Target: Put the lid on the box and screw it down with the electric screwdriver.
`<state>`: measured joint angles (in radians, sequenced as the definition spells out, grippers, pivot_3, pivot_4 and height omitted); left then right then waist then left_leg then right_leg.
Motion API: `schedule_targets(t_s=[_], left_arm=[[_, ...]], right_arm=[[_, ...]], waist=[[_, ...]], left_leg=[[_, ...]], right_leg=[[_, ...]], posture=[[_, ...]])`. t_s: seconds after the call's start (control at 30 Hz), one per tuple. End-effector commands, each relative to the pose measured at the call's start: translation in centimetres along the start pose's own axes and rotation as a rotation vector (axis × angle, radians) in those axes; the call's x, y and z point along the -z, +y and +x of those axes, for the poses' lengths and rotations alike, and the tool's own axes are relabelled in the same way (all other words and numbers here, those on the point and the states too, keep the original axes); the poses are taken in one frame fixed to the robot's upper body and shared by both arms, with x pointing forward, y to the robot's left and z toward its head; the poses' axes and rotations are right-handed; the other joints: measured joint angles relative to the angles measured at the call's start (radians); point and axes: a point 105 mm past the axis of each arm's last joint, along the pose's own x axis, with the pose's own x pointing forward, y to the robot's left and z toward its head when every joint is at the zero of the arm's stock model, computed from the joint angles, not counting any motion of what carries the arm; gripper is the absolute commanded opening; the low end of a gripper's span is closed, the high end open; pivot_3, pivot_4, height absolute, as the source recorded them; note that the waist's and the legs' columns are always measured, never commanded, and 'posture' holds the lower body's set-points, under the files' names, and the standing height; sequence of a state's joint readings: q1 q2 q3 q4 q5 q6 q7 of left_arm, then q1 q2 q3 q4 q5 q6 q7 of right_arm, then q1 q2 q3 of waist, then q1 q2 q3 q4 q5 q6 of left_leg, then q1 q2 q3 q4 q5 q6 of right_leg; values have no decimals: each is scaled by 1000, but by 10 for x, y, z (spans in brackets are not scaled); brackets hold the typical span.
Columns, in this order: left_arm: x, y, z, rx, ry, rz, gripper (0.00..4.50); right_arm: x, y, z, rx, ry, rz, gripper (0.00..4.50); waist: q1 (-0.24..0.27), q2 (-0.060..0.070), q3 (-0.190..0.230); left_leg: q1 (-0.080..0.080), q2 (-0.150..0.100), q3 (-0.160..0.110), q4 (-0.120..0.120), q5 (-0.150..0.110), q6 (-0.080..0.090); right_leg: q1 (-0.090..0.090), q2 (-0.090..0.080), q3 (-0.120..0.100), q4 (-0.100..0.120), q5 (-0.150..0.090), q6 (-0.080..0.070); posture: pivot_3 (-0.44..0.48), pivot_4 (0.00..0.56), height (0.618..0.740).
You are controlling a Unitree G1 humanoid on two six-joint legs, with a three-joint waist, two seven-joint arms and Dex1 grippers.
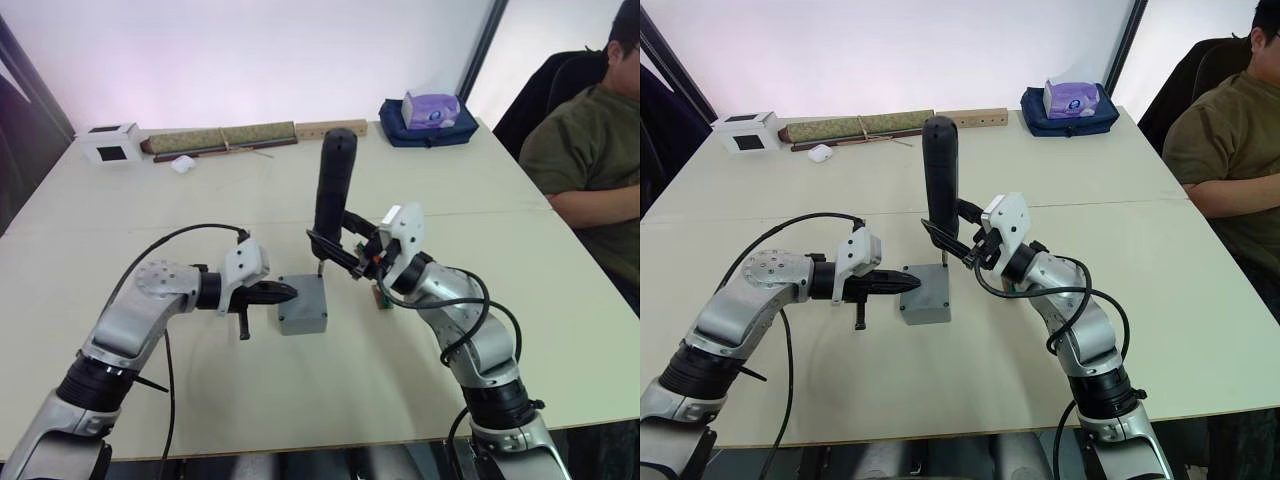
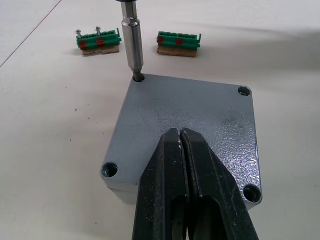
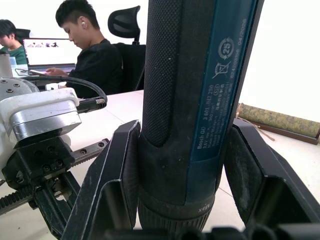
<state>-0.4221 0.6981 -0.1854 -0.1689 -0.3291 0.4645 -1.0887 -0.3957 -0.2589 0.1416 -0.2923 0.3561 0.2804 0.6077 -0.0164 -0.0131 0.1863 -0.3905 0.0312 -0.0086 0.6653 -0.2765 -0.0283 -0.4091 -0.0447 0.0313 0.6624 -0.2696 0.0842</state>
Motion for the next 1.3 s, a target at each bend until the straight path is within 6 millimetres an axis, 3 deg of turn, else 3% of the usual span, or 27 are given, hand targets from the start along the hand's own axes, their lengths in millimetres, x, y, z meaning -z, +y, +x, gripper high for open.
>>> schedule_targets(t_s=[0.03, 0.7, 1.3], left_arm=[[17, -3, 2, 9, 68, -28, 0], [17, -2, 5, 6, 73, -25, 0], [19, -4, 6, 12, 77, -27, 0]], right_arm=[[-16, -3, 0, 1, -32, -41, 1882], [-22, -7, -2, -8, -36, 5, 1882], [29, 4, 0, -35, 105, 11, 1882]], waist=[[0, 0, 0], [2, 0, 0], [1, -1, -2]], left_leg=[[0, 0, 0, 0, 0, 0], [0, 0, 0, 0, 0, 0], [1, 0, 0, 0, 0, 0]], right_leg=[[0, 0, 0, 0, 0, 0], [0, 0, 0, 0, 0, 0], [1, 0, 0, -1, 0, 0]], posture=[[0, 150, 740], [0, 150, 740], [0, 150, 740]])
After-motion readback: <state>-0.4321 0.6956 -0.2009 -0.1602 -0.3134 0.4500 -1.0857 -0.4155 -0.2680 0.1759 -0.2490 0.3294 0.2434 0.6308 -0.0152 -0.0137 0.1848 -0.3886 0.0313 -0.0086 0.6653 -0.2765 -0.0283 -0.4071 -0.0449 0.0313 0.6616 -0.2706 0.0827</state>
